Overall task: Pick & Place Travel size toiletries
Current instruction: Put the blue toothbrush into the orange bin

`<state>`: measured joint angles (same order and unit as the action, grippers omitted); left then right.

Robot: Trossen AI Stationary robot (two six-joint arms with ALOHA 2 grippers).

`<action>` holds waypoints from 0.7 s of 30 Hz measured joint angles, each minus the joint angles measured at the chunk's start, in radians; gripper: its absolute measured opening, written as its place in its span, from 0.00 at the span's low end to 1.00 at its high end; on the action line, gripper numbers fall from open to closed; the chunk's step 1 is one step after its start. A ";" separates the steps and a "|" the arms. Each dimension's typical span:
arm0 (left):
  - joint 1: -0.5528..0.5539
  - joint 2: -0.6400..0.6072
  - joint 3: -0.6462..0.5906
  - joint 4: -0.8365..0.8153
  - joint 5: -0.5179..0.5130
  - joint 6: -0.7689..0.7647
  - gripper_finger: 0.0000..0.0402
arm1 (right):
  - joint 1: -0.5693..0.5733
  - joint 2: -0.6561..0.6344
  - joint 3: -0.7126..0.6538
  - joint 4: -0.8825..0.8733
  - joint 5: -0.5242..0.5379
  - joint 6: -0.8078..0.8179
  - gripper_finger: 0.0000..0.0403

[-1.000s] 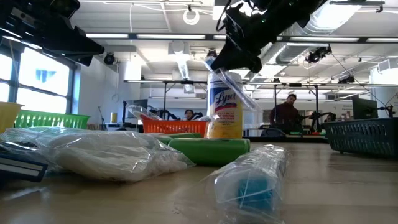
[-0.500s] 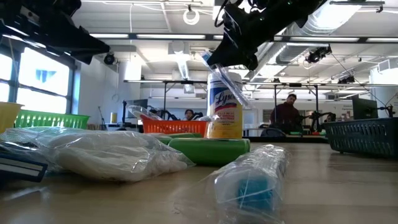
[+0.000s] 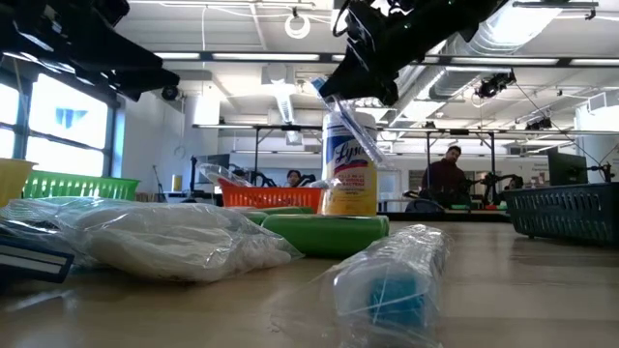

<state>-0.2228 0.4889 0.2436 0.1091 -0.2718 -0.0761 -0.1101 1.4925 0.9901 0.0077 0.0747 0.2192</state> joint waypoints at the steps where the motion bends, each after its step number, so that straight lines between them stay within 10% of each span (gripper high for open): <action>1: 0.000 0.002 0.000 0.013 0.000 -0.007 0.57 | 0.000 0.000 0.000 0.010 0.000 -0.007 0.16; 21: 0.000 0.285 0.000 0.328 -0.067 -0.090 0.57 | 0.058 0.017 0.000 0.373 0.032 -0.159 0.16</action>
<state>-0.2226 0.7743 0.2436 0.4370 -0.3387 -0.1657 -0.0521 1.5092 0.9901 0.3808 0.1063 0.0602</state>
